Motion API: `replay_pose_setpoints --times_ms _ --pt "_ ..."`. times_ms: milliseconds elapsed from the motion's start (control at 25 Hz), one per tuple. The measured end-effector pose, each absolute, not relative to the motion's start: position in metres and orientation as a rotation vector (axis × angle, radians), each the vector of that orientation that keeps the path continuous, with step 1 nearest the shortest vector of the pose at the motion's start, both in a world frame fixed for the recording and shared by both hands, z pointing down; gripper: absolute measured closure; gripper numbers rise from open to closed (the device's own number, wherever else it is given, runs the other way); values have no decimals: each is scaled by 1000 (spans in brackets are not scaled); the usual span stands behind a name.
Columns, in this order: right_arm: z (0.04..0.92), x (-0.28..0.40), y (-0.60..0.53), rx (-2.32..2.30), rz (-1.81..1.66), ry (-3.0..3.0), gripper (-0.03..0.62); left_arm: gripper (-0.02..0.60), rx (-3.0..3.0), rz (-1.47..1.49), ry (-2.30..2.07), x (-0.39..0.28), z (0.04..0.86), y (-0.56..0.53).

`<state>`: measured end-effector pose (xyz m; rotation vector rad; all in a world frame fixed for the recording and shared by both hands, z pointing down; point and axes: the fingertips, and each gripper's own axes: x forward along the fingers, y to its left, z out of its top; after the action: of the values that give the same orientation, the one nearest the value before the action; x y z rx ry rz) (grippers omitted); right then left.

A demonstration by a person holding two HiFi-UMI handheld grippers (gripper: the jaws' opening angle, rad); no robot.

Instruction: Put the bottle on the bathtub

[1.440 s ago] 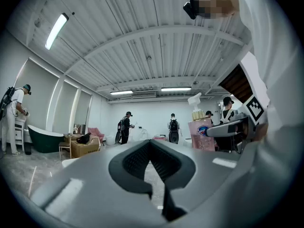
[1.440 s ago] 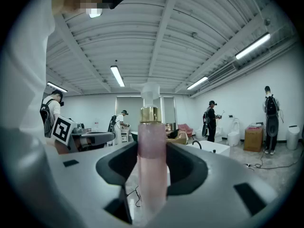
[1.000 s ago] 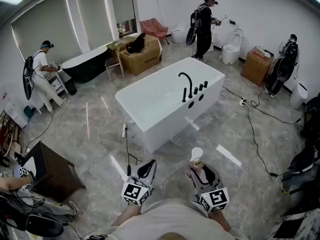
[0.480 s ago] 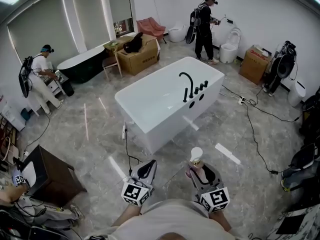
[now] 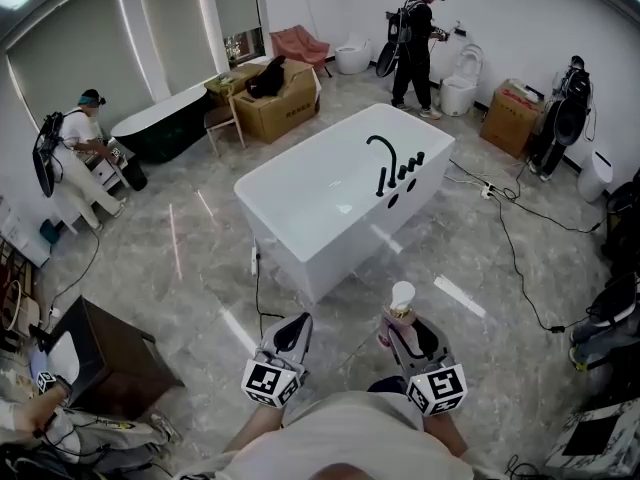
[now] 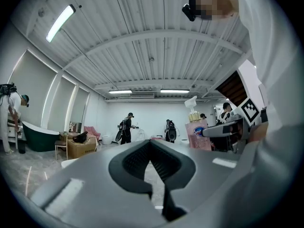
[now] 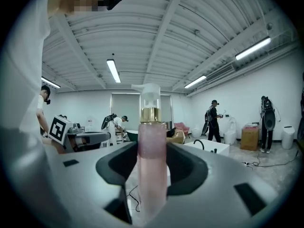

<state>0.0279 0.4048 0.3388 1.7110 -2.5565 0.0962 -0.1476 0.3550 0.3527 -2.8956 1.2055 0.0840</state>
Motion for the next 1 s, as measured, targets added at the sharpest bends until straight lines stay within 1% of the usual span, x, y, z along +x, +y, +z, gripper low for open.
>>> replay_pose_setpoints --times_ms 240,520,800,1000 --pt "347 25 365 1706 122 -2558 405 578 -2906 63 1185 -148 360 324" --pt "357 55 274 1655 85 -2583 405 578 -2886 25 1244 -130 373 241" --pt "355 103 132 1567 115 -2642 405 578 -2835 7 1362 -80 367 113" --pt "353 133 51 1445 50 -2658 405 578 -2774 82 1412 -34 356 27"
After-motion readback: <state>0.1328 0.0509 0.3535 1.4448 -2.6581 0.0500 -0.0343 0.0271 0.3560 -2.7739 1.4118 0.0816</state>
